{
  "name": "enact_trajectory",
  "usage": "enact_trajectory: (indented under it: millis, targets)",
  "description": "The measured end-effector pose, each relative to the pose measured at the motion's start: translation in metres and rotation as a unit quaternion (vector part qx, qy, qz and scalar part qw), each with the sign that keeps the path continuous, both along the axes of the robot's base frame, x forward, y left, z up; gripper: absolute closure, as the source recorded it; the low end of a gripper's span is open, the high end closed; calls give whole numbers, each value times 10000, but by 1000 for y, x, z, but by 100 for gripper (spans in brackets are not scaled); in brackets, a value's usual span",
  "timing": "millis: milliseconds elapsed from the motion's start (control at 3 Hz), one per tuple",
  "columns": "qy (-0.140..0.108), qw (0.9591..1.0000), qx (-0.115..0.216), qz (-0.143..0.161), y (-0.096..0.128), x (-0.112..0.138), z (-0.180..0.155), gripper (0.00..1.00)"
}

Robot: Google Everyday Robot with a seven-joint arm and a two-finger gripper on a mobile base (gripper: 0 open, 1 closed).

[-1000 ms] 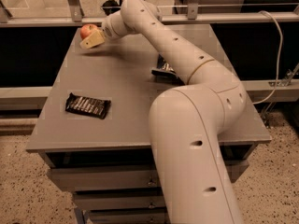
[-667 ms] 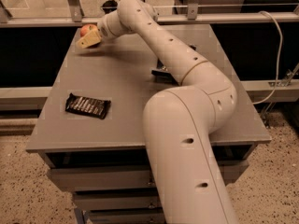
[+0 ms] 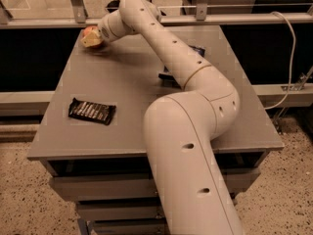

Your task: Pick apple

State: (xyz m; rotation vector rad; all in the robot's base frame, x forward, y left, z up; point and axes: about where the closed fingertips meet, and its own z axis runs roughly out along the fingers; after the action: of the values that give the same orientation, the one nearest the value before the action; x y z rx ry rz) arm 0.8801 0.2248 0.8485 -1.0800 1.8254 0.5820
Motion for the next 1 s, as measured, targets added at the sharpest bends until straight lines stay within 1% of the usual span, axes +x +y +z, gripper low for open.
enact_trajectory:
  millis: [333,667,1000]
  targets:
    - [-33,10000,20,6,-8,-4,4,70]
    - [-172,9987,408,238,-37,-25,27,99]
    - [-452,9913,884,865,-67,-62,57,100]
